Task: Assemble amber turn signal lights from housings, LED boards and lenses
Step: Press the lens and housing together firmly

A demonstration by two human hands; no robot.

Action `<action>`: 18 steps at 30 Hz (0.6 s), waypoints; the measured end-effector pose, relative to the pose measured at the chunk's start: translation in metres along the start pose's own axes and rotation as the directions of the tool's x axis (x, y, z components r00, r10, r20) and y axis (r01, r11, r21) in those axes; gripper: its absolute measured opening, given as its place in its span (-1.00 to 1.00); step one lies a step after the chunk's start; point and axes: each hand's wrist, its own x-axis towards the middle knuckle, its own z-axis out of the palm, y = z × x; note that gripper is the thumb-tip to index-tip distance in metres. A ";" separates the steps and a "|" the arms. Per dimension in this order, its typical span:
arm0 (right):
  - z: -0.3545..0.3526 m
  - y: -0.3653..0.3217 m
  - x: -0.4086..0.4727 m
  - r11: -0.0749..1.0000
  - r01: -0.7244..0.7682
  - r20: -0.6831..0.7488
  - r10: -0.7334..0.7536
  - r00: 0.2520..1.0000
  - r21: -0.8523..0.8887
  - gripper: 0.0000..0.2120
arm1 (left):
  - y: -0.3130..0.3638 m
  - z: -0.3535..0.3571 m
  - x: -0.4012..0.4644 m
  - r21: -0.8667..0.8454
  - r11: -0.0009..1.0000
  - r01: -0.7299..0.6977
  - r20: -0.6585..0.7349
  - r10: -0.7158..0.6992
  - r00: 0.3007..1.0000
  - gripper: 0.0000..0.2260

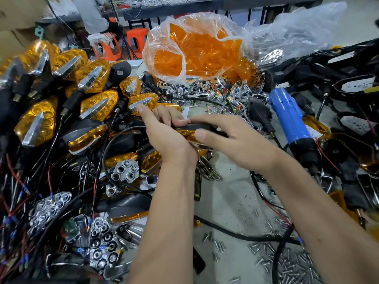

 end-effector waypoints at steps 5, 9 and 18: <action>0.023 -0.009 0.007 0.966 -0.114 -0.482 -0.011 0.876 -0.230 -0.62 | 0.005 0.017 -0.029 -0.071 0.997 0.004 0.039 -0.001 0.999 -0.44; 0.017 -0.005 0.009 0.968 -0.217 -0.676 0.076 0.733 -0.126 -0.47 | 0.005 0.030 -0.040 -0.056 0.995 0.087 0.238 -0.071 0.969 -0.43; 0.007 -0.007 0.005 0.710 -0.395 -0.192 0.593 0.782 0.584 -0.63 | 0.002 0.027 -0.036 0.033 0.999 -0.032 0.569 0.008 0.822 -0.28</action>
